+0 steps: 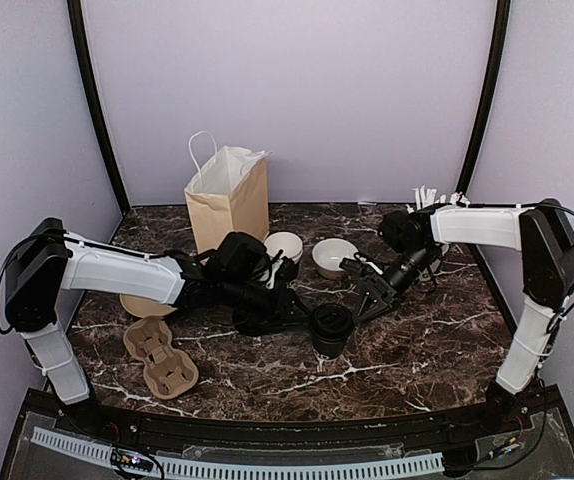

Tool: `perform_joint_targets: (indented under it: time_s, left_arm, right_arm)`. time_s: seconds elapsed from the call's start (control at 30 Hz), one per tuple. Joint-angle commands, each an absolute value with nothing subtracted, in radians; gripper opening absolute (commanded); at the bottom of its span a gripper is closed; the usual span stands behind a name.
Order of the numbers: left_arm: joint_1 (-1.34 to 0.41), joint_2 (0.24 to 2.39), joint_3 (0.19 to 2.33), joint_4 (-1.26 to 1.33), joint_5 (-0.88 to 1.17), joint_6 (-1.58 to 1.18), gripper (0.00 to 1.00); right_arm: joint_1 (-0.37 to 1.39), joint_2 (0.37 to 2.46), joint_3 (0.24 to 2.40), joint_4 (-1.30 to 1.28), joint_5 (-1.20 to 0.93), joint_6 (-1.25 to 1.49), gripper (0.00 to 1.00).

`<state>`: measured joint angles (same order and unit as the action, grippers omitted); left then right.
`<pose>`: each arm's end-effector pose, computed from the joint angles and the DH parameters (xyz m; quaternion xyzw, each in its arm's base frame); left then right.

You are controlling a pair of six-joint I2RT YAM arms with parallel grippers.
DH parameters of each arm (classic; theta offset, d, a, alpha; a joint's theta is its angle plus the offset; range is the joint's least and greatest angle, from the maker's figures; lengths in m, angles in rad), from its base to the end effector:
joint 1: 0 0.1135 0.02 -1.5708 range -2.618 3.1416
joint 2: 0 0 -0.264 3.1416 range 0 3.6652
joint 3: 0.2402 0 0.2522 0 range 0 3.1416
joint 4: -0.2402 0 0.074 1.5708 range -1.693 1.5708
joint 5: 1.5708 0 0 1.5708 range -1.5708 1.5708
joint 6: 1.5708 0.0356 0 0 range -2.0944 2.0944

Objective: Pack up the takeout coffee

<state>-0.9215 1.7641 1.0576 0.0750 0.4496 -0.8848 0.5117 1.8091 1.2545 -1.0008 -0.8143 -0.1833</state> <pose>0.2184 -0.3133 0.1966 0.1168 0.8673 -0.4695 0.1171 0.2695 0.1811 0.1936 0.3156 -0.8623 -0.3918 0.0578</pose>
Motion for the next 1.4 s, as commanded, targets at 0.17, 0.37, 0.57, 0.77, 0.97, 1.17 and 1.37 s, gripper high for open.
perform_joint_targets:
  time_s: [0.17, 0.37, 0.57, 0.77, 0.97, 1.17, 1.37]
  left_arm:
    - [-0.983, 1.725, 1.172, -0.188, 0.266, -0.744, 0.38]
    - [-0.983, 1.623, 1.249, -0.185, 0.226, -0.710, 0.54]
    - [-0.974, 1.525, 1.241, -0.235, 0.093, -0.673, 0.63]
    - [-0.928, 1.405, 1.174, -0.288, -0.053, -0.663, 0.66]
    - [-0.917, 1.345, 1.125, -0.280, -0.076, -0.673, 0.67]
    - [-0.912, 1.339, 1.103, -0.282, -0.072, -0.670, 0.67]
    - [-0.909, 1.340, 1.080, -0.263, -0.063, -0.673, 0.67]
  right_arm:
    - [0.512, 1.720, 1.377, -1.027, -0.657, -0.316, 0.53]
    - [0.512, 1.617, 1.452, -1.067, -0.662, -0.429, 0.73]
    - [0.590, 1.505, 1.413, -0.989, -0.544, -0.642, 0.90]
    - [0.781, 1.465, 1.325, -0.864, -0.322, -0.752, 0.98]
    - [0.822, 1.572, 1.370, -0.883, -0.312, -0.747, 0.99]
    - [0.836, 1.645, 1.404, -0.893, -0.314, -0.737, 0.99]
    - [0.847, 1.698, 1.430, -0.930, -0.337, -0.736, 0.96]
